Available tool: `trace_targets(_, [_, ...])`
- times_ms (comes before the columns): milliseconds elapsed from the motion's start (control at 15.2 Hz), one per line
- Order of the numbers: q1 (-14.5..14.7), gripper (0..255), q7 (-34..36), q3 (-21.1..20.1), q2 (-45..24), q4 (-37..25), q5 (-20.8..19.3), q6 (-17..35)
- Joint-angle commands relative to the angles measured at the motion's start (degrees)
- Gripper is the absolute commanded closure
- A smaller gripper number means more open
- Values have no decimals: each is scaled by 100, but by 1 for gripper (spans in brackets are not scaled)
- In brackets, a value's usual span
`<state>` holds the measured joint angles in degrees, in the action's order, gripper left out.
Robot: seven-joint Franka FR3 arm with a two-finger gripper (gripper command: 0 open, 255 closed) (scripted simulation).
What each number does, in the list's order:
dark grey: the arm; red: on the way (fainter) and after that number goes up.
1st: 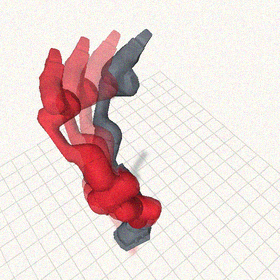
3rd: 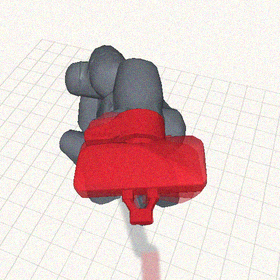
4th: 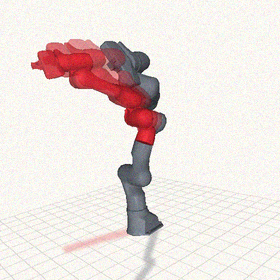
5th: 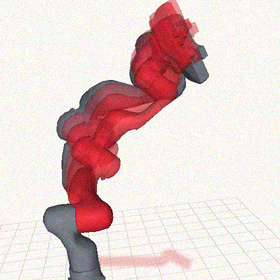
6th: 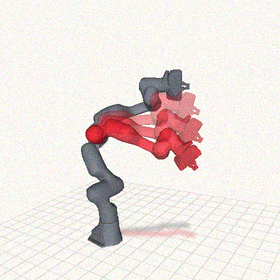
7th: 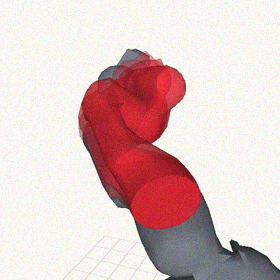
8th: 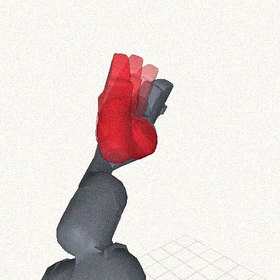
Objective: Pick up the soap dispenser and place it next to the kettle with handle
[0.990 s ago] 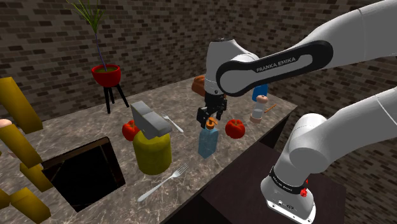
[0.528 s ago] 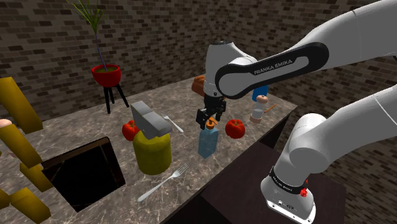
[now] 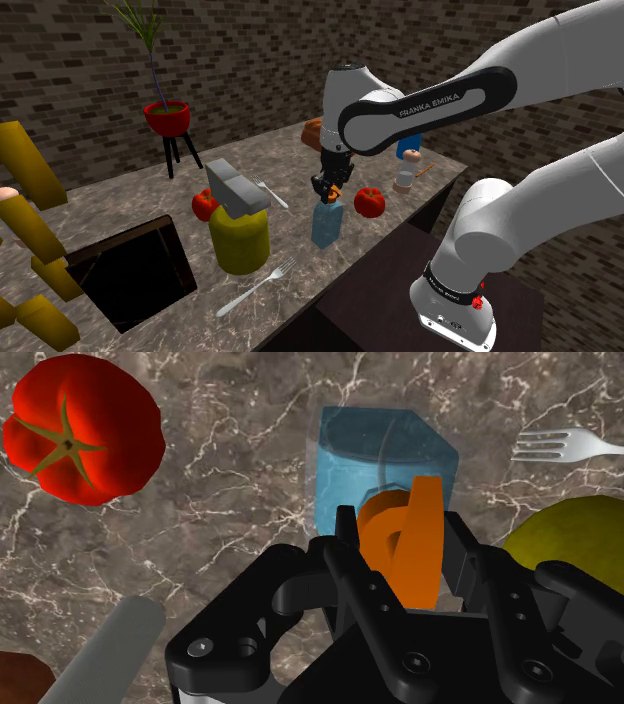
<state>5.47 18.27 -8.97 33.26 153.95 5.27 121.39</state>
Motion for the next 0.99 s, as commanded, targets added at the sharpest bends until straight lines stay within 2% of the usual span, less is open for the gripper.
trace_targets(0, [0,255,0,0,0,0,0,0])
trace_targets(132, [0,255,0,0,-1,2,0,2])
trace_targets(924, [-16,255,-5,80,318,-724,-51,-1043])
